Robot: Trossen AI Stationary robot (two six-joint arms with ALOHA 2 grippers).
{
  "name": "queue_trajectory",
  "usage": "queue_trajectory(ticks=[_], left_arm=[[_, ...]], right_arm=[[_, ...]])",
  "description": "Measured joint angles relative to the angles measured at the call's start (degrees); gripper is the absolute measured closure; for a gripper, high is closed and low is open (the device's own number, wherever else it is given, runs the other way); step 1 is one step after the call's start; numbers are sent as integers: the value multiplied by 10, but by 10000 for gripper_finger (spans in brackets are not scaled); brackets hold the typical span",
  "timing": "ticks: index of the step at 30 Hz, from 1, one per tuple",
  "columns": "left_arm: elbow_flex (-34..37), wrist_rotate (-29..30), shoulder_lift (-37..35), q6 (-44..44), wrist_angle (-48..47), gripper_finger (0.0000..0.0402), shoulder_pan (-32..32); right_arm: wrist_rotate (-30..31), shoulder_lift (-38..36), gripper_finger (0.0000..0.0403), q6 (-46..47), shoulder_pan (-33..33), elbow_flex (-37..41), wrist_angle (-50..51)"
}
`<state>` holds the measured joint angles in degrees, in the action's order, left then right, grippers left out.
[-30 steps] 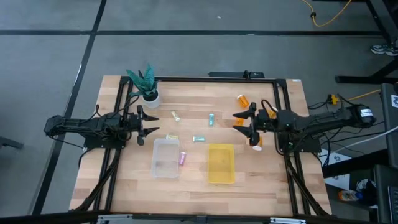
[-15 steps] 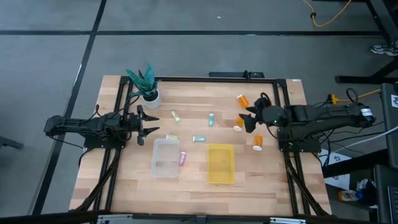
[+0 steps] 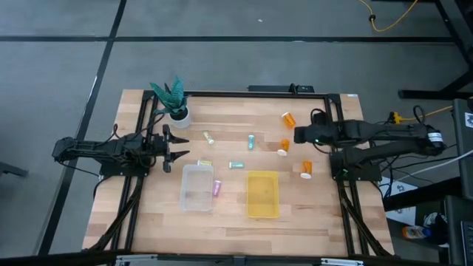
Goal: Pick and place medicine bottles into bin by pill shape (circle, oval)
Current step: Put the top middle orange pill bottle into the yellow bin
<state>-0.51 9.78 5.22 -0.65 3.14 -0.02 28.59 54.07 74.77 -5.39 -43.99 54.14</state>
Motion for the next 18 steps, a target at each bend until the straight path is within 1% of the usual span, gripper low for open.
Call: queue_trajectory(ticks=[2,4,6,11,18], left_arm=[[0,0,0,0,4,211,0],[0,0,0,0,5,211,0],[0,0,0,0,5,211,0],[0,0,0,0,5,211,0],[0,2,0,0,4,211,0]], right_arm=[[-10,19,138,-11,-31,0,-11],[-16,37,138,-41,-61,0,-33],[-25,57,138,-92,-89,0,-70],[-85,115,138,-223,-160,0,-168],[-99,202,138,-323,-245,0,-186]])
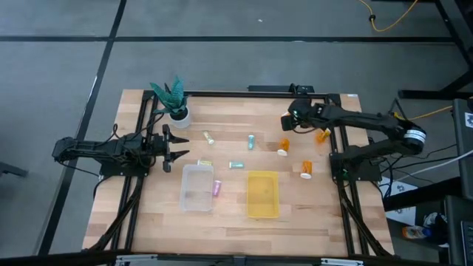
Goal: Pick and place medicine bottles into bin by pill shape (circle, oval)
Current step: Put the top middle orange pill bottle into the yellow bin
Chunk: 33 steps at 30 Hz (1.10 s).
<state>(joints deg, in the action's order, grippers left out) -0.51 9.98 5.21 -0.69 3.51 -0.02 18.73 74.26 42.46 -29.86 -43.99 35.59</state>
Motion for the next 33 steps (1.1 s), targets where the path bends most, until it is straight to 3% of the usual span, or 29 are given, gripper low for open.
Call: queue_trajectory(ticks=[8,14,27,33], left_arm=[[0,19,0,-27,0,211,0],[0,26,0,-27,0,211,0],[0,26,0,-26,0,211,0],[0,26,0,-26,0,211,0]], right_arm=[[-51,81,138,-152,-42,0,-107],[-64,127,138,-203,-65,0,-125],[-64,193,141,-217,-71,-1,-145],[-65,189,185,-203,-71,0,-146]])
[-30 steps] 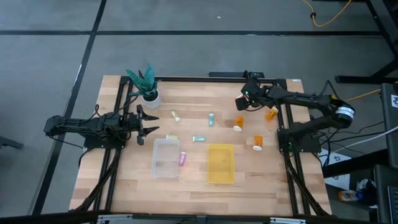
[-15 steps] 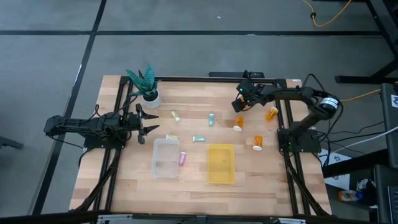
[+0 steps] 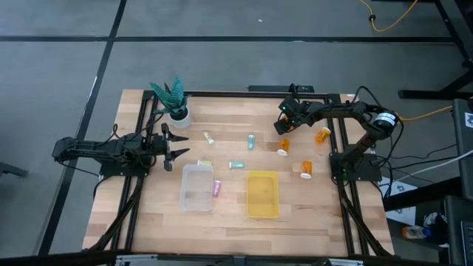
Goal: Pick and place medicine bottles into bin by pill shape (circle, oval)
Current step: Put the top middle orange pill bottle into the yellow bin
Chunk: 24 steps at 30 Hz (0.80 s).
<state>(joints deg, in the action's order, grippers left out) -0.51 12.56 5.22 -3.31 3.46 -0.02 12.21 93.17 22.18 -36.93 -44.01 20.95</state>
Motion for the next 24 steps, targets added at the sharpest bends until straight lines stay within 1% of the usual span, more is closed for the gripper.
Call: queue_trajectory(ticks=[5,8,11,15,19,22,24], left_arm=[[0,0,0,-1,0,211,0],[0,0,0,-1,0,211,0],[0,0,0,-3,0,211,0],[0,0,0,-3,0,211,0],[0,0,0,-2,0,211,0],[0,0,0,-2,0,211,0],[0,0,0,-2,0,211,0]], right_arm=[[2,-21,234,0,0,1,1],[-1,-50,237,-2,15,1,1],[-3,-92,236,-2,44,1,2],[-8,-161,228,0,107,1,-2],[-11,-226,229,20,191,1,-21],[-22,-254,229,37,261,1,-37],[-24,-260,227,46,308,1,-48]])
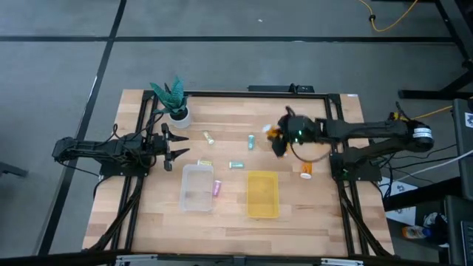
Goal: Pick and place medicine bottles into bin by pill shape (circle, oval)
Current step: Put the top middle orange pill bottle into the yellow bin
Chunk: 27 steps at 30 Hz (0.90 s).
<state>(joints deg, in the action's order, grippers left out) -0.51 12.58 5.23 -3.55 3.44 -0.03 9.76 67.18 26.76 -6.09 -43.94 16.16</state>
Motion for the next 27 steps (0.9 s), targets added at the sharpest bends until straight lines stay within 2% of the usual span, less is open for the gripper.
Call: queue_trajectory(ticks=[6,12,18,27], left_arm=[[0,0,0,0,0,211,0],[0,0,0,0,0,211,0],[0,0,0,0,0,211,0],[0,0,0,0,0,211,0]], right_arm=[[-5,10,226,23,128,0,-36],[9,34,225,31,211,0,-39],[7,66,216,31,252,0,-72],[7,83,207,30,259,0,-105]])
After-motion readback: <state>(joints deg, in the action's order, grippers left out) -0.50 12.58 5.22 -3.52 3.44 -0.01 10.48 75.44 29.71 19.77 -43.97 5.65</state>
